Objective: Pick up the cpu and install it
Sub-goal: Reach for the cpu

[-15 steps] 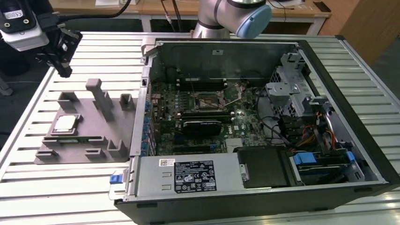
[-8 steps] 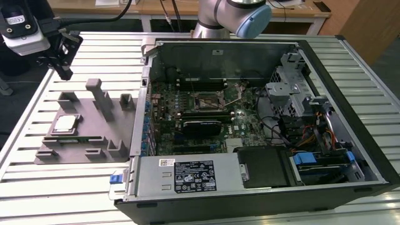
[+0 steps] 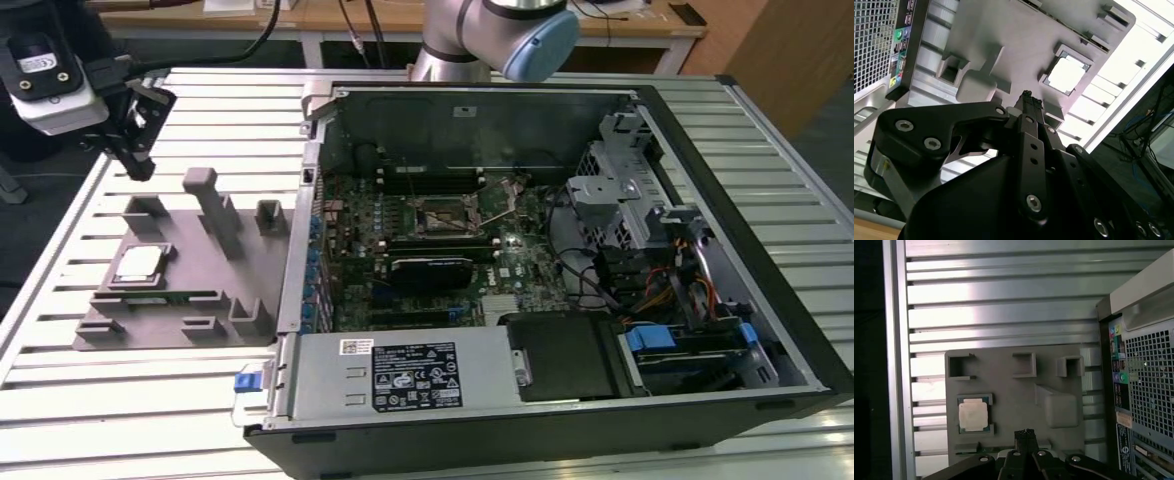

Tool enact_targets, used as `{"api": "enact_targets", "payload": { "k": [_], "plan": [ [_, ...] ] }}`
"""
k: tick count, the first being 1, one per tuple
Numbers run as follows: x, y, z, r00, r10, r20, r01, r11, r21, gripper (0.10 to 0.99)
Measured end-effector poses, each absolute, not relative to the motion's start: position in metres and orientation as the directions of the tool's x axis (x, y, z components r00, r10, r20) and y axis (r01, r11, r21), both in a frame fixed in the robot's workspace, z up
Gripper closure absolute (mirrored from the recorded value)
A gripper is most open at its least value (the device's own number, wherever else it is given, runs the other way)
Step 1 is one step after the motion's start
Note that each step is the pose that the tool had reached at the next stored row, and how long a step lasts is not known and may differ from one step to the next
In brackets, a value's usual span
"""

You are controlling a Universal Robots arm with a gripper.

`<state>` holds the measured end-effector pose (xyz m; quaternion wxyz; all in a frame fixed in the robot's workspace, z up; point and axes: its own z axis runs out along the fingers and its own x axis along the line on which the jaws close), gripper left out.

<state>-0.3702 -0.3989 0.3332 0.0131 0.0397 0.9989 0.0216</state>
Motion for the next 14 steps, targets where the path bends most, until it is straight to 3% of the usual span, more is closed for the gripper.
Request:
{"api": "enact_targets", "payload": {
  "k": [14],
  "plan": [
    [-0.379, -0.399, 0.308, -0.997, 0.08, -0.024, 0.079, 0.996, 0.044, 0.98]
  ]
}}
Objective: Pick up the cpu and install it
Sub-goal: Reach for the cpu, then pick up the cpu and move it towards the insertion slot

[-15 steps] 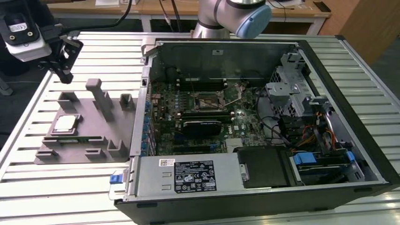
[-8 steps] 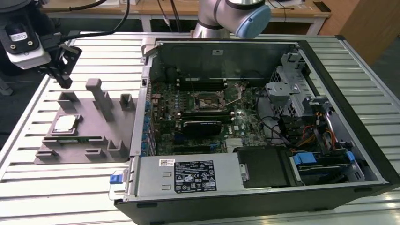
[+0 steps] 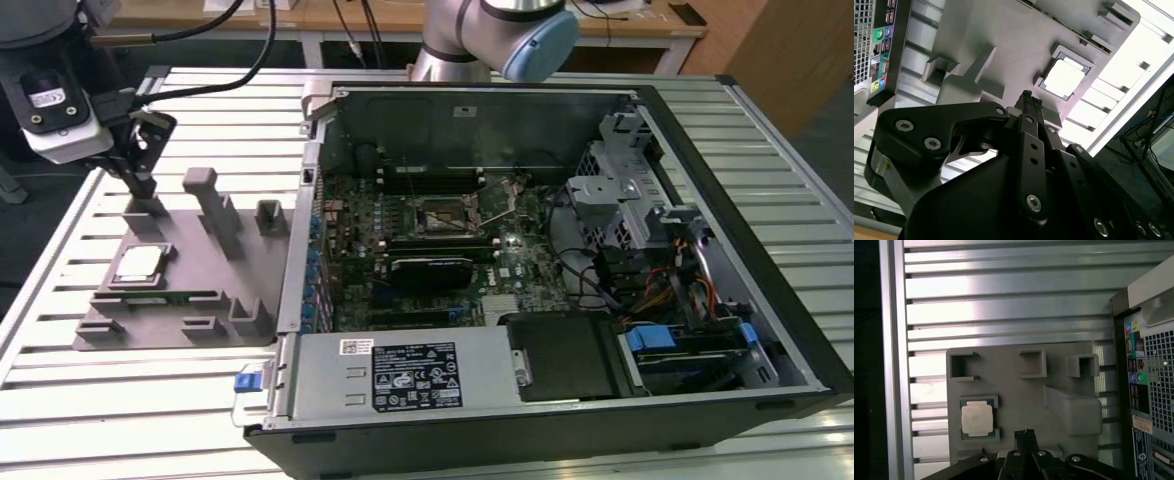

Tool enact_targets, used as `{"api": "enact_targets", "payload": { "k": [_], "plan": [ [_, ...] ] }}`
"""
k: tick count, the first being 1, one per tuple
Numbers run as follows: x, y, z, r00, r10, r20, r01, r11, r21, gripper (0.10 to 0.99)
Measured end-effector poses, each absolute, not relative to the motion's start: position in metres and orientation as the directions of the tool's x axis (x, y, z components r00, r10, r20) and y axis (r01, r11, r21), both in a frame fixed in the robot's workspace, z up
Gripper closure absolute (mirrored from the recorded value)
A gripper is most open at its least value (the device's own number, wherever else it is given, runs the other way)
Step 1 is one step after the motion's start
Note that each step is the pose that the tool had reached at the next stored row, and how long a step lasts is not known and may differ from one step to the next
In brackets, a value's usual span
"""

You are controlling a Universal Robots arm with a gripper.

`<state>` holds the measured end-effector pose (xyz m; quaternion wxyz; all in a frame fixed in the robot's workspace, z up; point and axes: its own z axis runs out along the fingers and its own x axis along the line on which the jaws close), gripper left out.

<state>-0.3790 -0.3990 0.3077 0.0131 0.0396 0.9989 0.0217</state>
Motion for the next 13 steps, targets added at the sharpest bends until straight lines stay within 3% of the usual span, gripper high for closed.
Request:
{"api": "enact_targets", "payload": {
  "k": [13],
  "plan": [
    [-0.3808, -0.3989, 0.3048, -0.997, 0.08, -0.024, 0.079, 0.996, 0.046, 0.98]
  ]
}}
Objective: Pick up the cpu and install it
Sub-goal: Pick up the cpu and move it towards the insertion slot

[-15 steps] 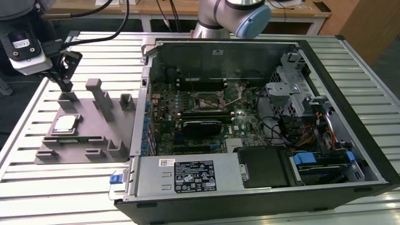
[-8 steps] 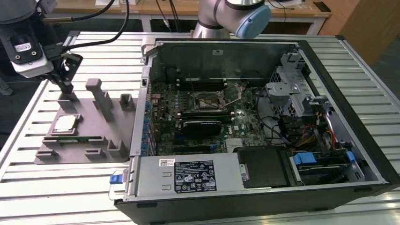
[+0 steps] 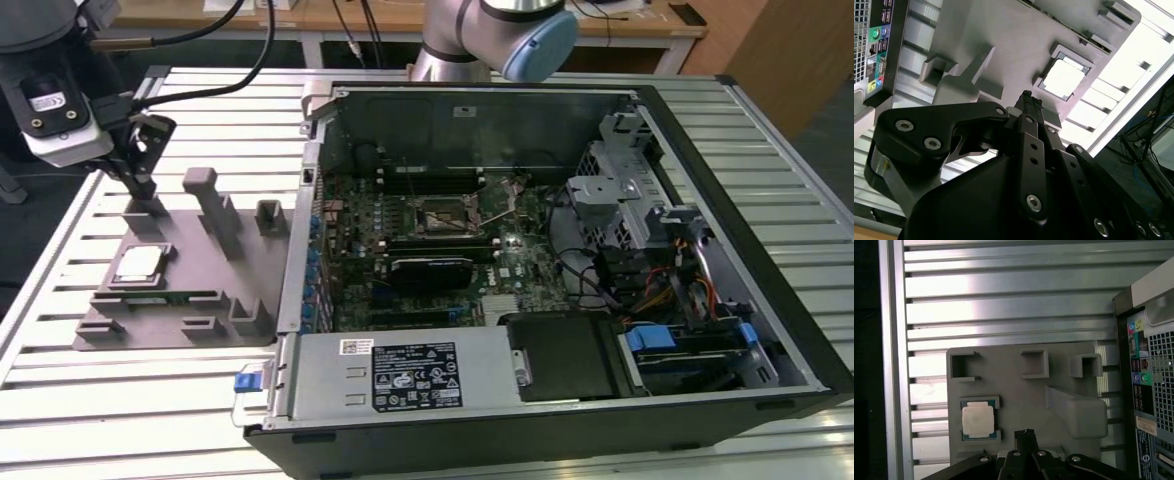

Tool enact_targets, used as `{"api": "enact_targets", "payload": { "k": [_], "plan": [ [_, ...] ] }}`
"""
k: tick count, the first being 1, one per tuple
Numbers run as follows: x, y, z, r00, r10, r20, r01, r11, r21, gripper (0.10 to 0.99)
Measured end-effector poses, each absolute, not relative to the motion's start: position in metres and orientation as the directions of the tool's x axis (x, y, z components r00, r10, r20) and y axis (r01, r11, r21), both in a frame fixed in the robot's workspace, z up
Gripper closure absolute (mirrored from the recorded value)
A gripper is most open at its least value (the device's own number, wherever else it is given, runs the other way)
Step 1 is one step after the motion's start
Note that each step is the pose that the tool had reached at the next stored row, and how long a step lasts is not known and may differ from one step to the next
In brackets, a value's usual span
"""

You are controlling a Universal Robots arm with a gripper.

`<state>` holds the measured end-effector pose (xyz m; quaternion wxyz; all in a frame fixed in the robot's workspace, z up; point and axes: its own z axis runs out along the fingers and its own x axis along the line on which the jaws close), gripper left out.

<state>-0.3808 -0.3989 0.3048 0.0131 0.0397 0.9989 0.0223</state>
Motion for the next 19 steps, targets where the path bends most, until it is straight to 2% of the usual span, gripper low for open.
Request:
{"api": "enact_targets", "payload": {
  "k": [19],
  "plan": [
    [-0.394, -0.399, 0.289, -0.997, 0.08, -0.024, 0.079, 0.996, 0.046, 0.98]
  ]
}}
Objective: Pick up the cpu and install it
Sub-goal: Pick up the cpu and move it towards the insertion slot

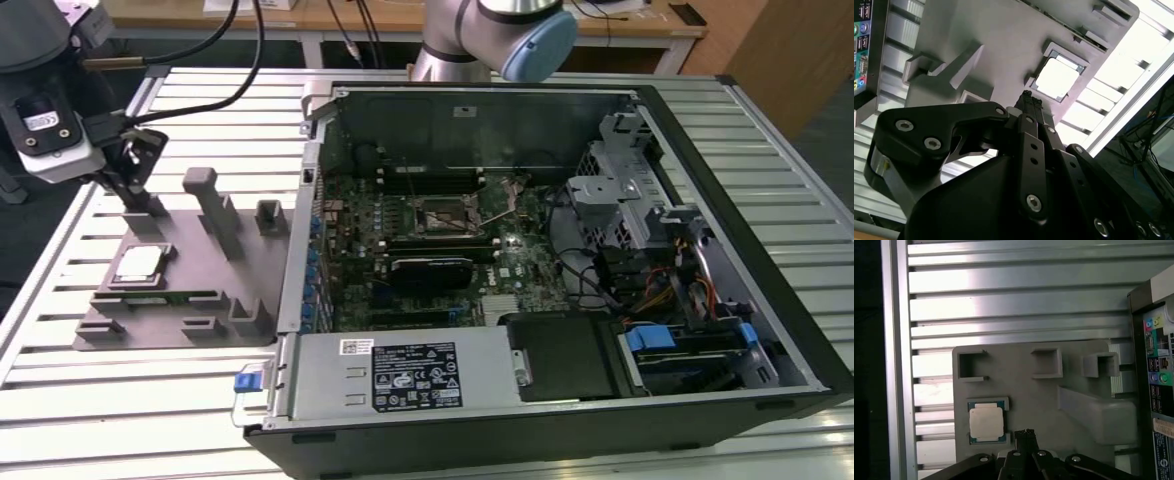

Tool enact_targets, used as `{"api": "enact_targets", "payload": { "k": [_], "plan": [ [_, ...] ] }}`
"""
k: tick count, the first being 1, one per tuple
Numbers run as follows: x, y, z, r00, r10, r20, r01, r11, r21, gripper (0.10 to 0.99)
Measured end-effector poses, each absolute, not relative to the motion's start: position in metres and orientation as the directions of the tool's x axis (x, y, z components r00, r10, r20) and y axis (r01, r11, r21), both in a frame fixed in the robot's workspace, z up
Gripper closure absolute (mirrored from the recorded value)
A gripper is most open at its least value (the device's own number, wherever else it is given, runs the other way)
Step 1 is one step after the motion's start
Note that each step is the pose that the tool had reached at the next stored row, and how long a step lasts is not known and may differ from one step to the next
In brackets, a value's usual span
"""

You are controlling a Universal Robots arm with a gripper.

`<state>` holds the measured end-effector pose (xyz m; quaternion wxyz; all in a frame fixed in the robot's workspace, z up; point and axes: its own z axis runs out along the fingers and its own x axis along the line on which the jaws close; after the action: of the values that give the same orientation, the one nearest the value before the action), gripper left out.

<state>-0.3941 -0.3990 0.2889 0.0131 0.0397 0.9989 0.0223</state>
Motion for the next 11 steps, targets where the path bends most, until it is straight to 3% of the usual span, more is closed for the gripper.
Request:
{"api": "enact_targets", "payload": {
  "k": [11],
  "plan": [
    [-0.4045, -0.3989, 0.2818, -0.997, 0.08, -0.024, 0.079, 0.996, 0.046, 0.98]
  ]
}}
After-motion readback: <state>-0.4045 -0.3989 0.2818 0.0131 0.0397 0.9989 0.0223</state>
